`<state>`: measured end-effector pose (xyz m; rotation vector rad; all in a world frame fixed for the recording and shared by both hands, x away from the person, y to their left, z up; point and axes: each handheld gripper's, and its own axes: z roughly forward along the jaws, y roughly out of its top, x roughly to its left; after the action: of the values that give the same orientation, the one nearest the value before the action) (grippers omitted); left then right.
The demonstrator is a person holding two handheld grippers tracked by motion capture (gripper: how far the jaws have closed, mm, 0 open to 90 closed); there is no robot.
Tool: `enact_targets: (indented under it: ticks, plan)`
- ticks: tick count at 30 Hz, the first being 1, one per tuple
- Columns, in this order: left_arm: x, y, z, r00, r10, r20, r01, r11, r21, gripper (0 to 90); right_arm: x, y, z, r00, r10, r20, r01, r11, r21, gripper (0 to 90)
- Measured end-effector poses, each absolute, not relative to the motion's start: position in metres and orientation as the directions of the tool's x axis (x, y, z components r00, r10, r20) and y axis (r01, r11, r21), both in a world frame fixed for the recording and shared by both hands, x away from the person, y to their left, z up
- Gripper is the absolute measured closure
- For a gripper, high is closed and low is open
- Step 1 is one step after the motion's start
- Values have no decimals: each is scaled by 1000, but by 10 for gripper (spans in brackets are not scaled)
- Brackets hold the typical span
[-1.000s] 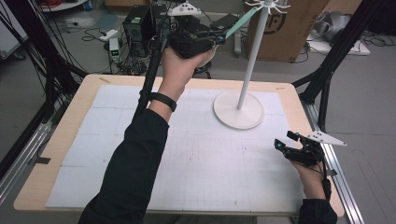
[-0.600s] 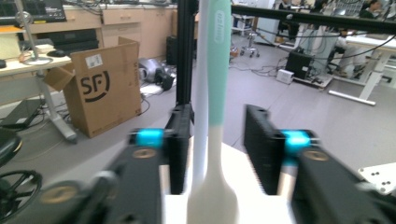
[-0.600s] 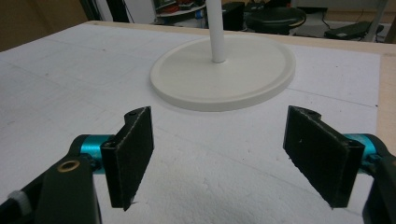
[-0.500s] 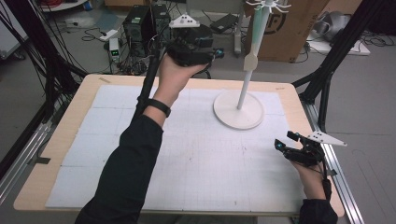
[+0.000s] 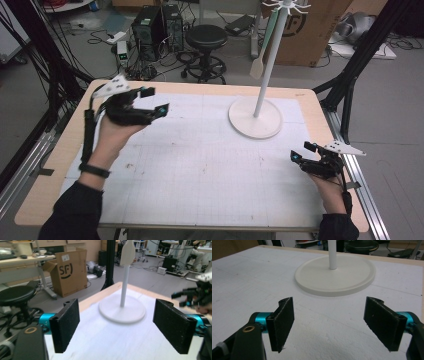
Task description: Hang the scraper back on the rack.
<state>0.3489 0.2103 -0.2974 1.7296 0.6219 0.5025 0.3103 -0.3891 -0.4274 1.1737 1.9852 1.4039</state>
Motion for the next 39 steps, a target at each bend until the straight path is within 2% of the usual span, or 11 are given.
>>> enact_targets:
  ticks: [2, 9, 17, 25, 39]
  plan:
    - [339, 226, -308, 757, 652, 41, 140, -223, 965, 172, 311, -387, -428, -546, 831, 108, 389, 137, 911, 236]
    - [313, 287, -350, 736, 677, -12, 165, -162, 973, 171, 310, -382, -429, -549, 830, 100, 398, 154, 904, 233]
    - [304, 331, -384, 697, 717, -4, 199, -189, 961, 170, 308, -380, -431, -545, 833, 92, 414, 173, 894, 231]
    - [308, 334, -404, 711, 699, -74, 229, -131, 964, 162, 307, -378, -433, -547, 833, 85, 420, 186, 888, 231]
    - [313, 331, -414, 703, 705, -97, 250, -117, 961, 162, 308, -379, -433, -548, 832, 86, 421, 185, 888, 230]
